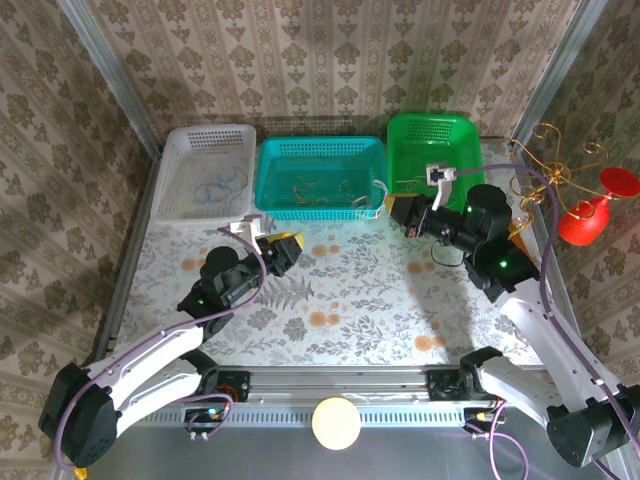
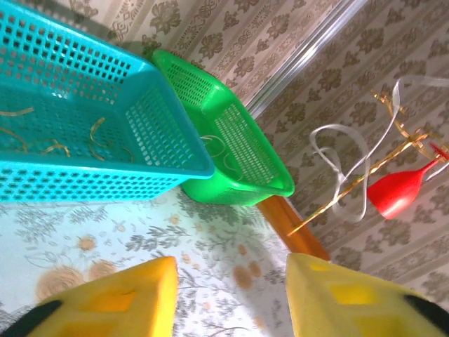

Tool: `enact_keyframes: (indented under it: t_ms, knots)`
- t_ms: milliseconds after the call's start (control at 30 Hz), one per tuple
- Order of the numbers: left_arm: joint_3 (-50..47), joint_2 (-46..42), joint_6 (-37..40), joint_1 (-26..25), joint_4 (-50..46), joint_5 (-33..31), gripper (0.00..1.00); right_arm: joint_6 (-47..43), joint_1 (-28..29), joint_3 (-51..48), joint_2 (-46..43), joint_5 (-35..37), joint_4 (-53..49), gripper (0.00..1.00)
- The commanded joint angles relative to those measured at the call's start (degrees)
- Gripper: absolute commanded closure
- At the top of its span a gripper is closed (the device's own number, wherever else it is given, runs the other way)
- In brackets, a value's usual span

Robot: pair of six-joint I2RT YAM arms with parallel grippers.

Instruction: Untangle the cables

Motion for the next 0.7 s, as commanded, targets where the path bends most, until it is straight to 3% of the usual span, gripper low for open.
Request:
enact_keyframes:
  t_ms: [0, 233, 667]
  knots:
    - [-0.4, -0.6, 2.5, 0.7, 2.0, 2.5, 0.41, -2.5, 0.1, 3.5, 1.0, -2.4, -4.0, 1.0]
    - [4.9, 0.1, 10.3, 1.0, -3.0, 10.0, 0.21, -6.5, 0.2, 8.4, 2.9, -4.7, -11.2, 1.0]
    - [19.8, 10.0, 20.4, 1.3, -8.4, 18.7, 0.18, -6.6, 1.7, 9.8, 3.4, -12.4, -13.9, 1.0]
